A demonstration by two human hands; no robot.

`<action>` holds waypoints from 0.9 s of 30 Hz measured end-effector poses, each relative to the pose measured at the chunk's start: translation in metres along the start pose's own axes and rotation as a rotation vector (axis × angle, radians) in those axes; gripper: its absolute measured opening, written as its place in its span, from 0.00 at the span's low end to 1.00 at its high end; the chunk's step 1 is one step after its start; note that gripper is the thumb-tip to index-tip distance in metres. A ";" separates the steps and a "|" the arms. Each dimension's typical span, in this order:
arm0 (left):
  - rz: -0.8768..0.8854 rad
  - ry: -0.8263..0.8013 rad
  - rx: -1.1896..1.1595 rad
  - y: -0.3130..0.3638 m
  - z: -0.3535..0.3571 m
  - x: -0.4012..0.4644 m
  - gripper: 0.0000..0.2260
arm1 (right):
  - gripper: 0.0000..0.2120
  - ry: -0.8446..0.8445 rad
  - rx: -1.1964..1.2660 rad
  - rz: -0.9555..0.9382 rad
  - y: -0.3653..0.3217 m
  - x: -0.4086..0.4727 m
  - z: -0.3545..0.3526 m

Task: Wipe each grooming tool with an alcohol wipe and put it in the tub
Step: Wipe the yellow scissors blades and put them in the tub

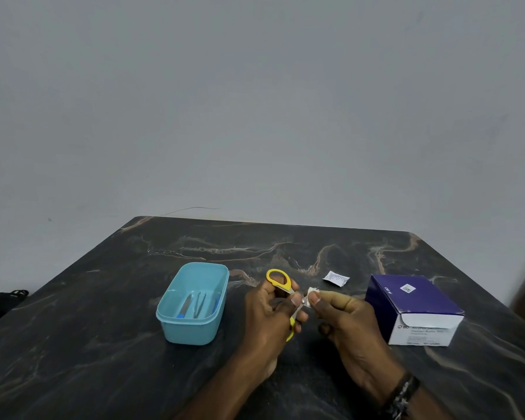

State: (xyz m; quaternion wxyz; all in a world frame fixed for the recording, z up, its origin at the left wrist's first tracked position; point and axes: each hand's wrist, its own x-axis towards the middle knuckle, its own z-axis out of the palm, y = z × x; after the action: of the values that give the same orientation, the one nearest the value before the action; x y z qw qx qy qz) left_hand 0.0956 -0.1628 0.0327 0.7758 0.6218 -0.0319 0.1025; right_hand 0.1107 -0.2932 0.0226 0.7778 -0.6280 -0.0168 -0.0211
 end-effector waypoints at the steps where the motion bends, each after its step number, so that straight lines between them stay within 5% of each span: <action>1: -0.005 -0.002 0.005 -0.001 0.000 0.000 0.04 | 0.06 0.024 0.019 -0.010 -0.001 0.000 -0.001; 10: -0.009 0.000 0.019 0.001 -0.001 -0.002 0.04 | 0.11 -0.070 -0.120 0.038 0.003 -0.001 -0.001; 15: -0.036 -0.008 0.026 0.000 -0.001 -0.001 0.04 | 0.06 0.026 -0.003 -0.012 -0.004 0.000 -0.001; 23: -0.031 -0.014 0.032 0.002 -0.001 -0.003 0.03 | 0.15 -0.083 -0.130 0.024 -0.001 -0.003 0.000; 27: -0.041 -0.025 0.035 0.003 -0.002 -0.001 0.03 | 0.11 -0.071 -0.103 0.013 -0.004 -0.002 -0.001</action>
State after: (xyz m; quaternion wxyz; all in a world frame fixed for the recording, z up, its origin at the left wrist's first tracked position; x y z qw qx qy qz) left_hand 0.0935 -0.1602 0.0345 0.7664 0.6369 -0.0269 0.0795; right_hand 0.1084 -0.2945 0.0259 0.7433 -0.6678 -0.0389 0.0055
